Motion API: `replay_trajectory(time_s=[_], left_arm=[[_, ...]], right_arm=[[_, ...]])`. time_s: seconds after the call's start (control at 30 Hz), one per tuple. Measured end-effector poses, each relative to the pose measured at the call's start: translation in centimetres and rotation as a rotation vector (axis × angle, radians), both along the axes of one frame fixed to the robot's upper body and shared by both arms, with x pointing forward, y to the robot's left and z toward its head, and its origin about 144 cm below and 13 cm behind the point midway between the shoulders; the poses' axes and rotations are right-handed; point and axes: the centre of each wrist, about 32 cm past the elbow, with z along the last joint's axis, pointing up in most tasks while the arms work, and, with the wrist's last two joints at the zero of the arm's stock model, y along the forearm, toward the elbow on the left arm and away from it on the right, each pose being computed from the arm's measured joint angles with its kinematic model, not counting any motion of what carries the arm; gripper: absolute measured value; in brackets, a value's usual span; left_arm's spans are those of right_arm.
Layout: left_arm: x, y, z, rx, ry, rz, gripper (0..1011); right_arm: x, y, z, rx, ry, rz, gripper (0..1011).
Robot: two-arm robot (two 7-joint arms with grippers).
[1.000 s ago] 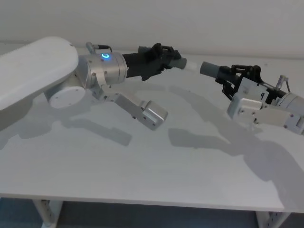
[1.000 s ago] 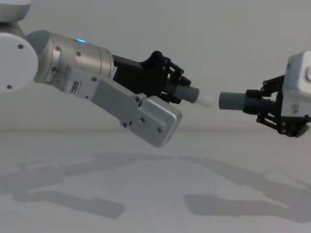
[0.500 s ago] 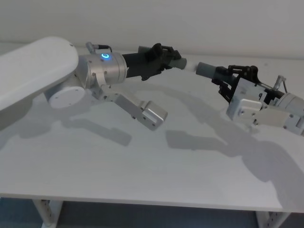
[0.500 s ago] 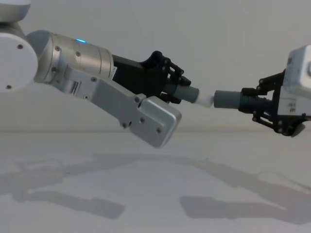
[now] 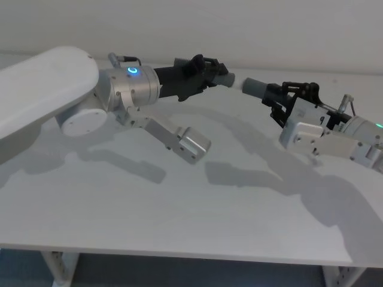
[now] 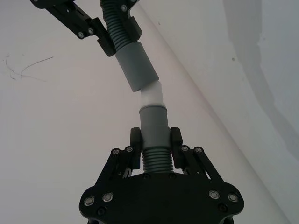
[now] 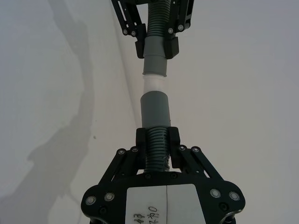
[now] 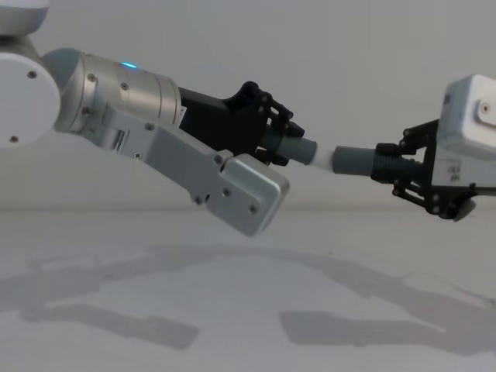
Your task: Use both hands to pick up one end of the pipe from the table, align the ends, and insert them.
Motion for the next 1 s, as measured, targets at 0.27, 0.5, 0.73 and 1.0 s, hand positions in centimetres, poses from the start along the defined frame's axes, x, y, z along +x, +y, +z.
replay_trajectory(time_s=[0.27,0.5,0.73,1.0], left_arm=[[0.0,0.0,0.0,0.0,0.0,0.0,368],[0.0,0.0,0.0,0.0,0.0,0.0,368],[0.0,0.0,0.0,0.0,0.0,0.0,368],[0.0,0.0,0.0,0.0,0.0,0.0,368]], right_arm=[[0.1,0.36,-0.11,0.008,0.004,0.009,274],[0.11,0.54,-0.18,0.022,0.002,0.02,275],[0.11,0.64,-0.23,0.033,-0.001,0.027,275],[0.12,0.71,-0.26,0.043,-0.004,0.03,274]])
